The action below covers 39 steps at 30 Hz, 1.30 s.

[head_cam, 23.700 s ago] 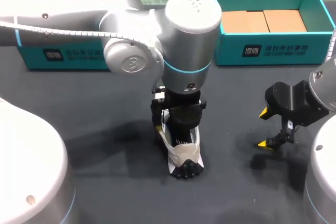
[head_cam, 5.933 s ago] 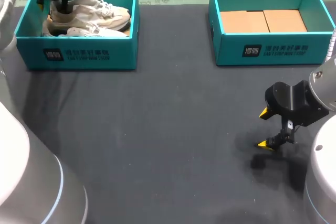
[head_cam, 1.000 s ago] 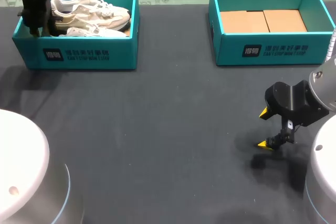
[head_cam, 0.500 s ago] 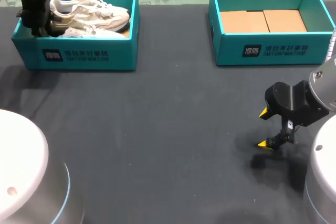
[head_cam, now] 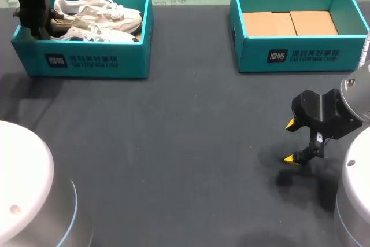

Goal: Take the shoe out of the shoebox, open the shoe tongue, remove and reinsert the insole, then place the shoe into the shoebox

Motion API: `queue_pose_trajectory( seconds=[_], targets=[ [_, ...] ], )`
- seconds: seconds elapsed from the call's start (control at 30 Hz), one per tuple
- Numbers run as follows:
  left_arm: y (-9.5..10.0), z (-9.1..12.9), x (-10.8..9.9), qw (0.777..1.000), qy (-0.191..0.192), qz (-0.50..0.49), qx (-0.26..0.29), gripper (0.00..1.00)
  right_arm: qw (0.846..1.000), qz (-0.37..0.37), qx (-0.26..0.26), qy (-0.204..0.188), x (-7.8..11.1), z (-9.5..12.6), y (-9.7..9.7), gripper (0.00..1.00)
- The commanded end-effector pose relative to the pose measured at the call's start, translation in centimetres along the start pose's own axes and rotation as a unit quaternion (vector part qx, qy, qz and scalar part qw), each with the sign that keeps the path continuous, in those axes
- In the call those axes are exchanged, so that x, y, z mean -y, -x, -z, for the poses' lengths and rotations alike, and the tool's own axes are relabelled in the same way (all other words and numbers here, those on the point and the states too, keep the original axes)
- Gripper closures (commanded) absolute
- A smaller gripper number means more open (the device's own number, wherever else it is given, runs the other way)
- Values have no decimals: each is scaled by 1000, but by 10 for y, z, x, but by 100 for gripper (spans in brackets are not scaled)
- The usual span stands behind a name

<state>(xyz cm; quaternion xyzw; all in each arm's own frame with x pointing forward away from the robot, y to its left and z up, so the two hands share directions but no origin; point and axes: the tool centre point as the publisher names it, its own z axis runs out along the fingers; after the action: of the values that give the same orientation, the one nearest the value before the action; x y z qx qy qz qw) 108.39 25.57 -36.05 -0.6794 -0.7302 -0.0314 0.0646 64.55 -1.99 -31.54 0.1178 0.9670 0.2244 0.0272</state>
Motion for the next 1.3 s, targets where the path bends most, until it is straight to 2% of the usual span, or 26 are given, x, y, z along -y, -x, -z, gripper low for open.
queue_pose_trajectory(
  seconds=[0.03, 0.33, 0.87, 1.07, 1.3],
  targets=[
    [1, 11, 2, 1000, 3, 7, 0, 100, 1000, 0, 2, 0, 0, 0, -2, 0],
    [3, 37, -2, 999, 19, 28, 2, 100, 1000, 0, 2, 0, 0, 0, -2, 0],
    [-16, 103, -5, 998, 39, 53, -7, 100, 1000, 0, 2, 0, 0, 0, -2, 0],
    [-27, 133, 2, 997, 45, 58, -16, 100, 1000, 0, 2, 0, 0, 0, -2, 0],
    [-36, 169, 23, 996, 64, 60, -9, 100, 1000, 0, 2, 0, 0, 0, -2, 0]
  ],
)
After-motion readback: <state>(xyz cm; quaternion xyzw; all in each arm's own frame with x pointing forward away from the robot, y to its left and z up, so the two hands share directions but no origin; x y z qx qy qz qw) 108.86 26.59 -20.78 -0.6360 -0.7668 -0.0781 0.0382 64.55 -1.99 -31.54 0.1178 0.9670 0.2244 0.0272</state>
